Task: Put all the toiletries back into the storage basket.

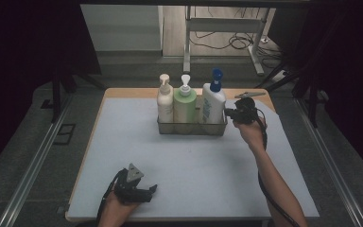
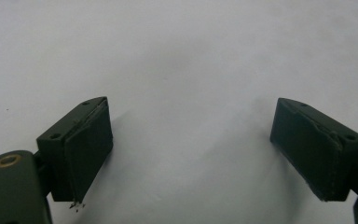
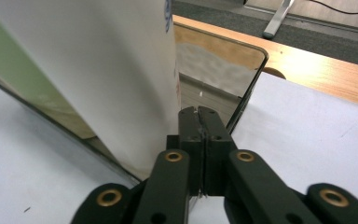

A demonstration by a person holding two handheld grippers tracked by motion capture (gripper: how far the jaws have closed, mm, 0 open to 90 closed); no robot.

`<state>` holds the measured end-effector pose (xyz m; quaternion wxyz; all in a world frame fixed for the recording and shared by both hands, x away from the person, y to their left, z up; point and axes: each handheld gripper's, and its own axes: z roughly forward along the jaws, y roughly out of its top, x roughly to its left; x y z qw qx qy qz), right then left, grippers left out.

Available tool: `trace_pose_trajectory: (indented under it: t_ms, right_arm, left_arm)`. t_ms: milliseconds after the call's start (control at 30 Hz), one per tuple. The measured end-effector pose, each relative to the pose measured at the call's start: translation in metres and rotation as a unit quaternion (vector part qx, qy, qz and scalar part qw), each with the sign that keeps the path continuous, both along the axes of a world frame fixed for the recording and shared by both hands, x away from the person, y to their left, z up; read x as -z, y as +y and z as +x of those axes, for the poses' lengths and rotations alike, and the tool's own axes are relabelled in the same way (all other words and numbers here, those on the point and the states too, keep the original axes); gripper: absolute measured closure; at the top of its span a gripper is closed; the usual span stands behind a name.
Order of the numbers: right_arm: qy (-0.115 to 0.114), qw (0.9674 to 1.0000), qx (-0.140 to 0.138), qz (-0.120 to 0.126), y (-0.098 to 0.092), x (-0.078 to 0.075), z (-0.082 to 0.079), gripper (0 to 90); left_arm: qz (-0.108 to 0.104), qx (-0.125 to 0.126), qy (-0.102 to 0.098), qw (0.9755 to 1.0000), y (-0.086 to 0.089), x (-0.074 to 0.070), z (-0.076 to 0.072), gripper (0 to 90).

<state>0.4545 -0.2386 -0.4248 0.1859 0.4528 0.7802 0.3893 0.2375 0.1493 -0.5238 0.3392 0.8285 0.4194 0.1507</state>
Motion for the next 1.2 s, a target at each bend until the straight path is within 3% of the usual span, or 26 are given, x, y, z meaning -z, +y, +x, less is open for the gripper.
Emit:
trace_pose_trajectory:
  t_ms: [500, 1200]
  right_arm:
    - [0.015, 0.9998, 0.005, 0.015, 0.002, 0.012, 0.016, 89.5]
    - [0.033, 0.9993, 0.001, 0.017, 0.01, 0.026, 0.017, 89.5]
  left_arm:
    - [0.0, 0.0, 0.0, 1.0, 0.0, 0.0, 0.0, 12.6]
    - [-0.001, 0.0, 0.0, 1.0, 0.0, 0.0, 0.0, 12.6]
